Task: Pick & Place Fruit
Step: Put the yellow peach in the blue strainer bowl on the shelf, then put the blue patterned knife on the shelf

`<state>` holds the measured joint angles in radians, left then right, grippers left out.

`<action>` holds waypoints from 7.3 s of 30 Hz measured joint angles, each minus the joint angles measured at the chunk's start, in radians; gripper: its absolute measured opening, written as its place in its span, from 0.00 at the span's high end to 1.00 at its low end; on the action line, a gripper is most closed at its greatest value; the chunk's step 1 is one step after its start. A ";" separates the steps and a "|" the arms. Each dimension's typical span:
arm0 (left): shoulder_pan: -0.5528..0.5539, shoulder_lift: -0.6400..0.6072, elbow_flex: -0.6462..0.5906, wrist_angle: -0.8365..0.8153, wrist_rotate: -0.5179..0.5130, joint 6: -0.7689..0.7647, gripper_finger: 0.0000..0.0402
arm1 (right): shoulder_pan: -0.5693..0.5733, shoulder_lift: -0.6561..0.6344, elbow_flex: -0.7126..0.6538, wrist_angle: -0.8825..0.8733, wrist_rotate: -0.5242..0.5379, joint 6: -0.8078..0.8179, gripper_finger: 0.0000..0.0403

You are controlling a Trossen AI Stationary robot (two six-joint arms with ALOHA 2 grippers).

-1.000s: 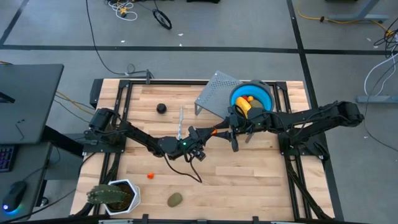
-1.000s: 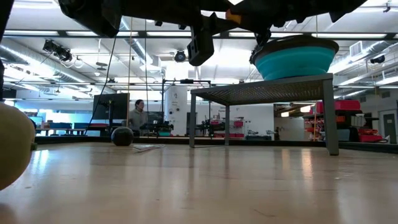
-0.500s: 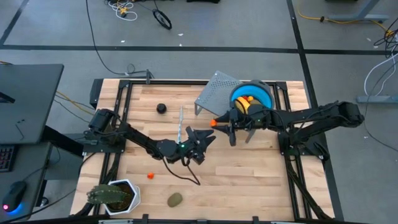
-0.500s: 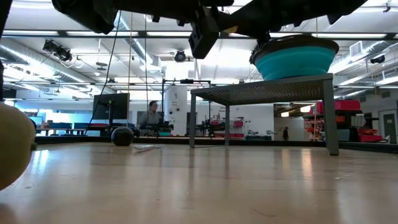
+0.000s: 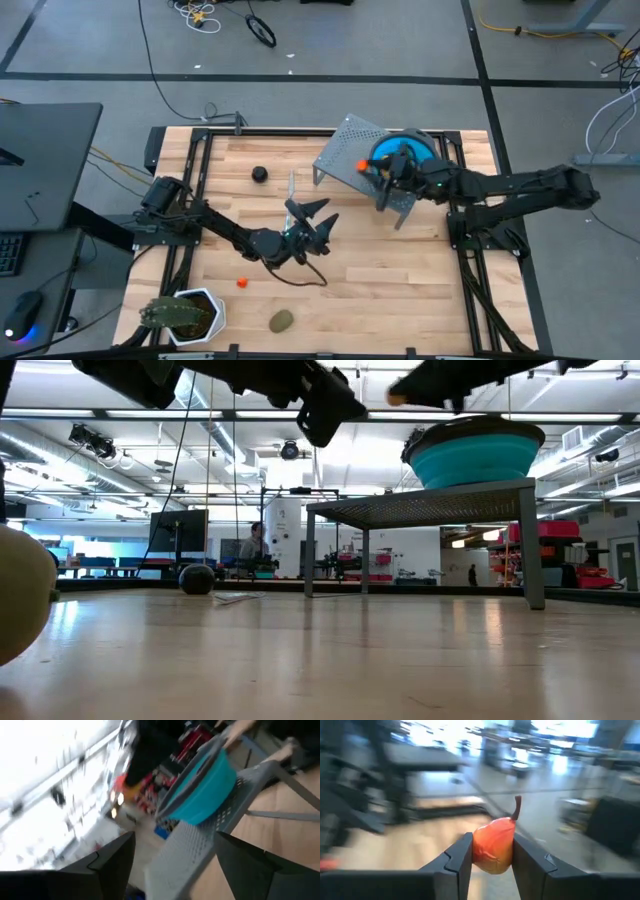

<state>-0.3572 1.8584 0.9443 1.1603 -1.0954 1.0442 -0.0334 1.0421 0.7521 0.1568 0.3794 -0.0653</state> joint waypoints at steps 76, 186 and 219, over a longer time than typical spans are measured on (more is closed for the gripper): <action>0.270 -0.325 -0.192 -1.199 0.448 -1.611 0.32 | 0.127 -0.189 0.000 -0.398 -0.301 -0.052 0.42; 0.167 -0.084 -0.195 -1.416 0.365 -2.321 0.85 | 0.124 -0.138 0.000 0.028 -0.041 -0.414 0.42; 0.171 -0.342 -0.170 -1.645 0.199 -2.342 0.86 | 0.125 -0.138 0.000 0.034 -0.042 -0.414 0.42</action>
<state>-0.1865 1.5162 0.7748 -0.4845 -0.8966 -1.2981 0.0914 0.9038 0.7521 0.1912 0.3370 -0.4793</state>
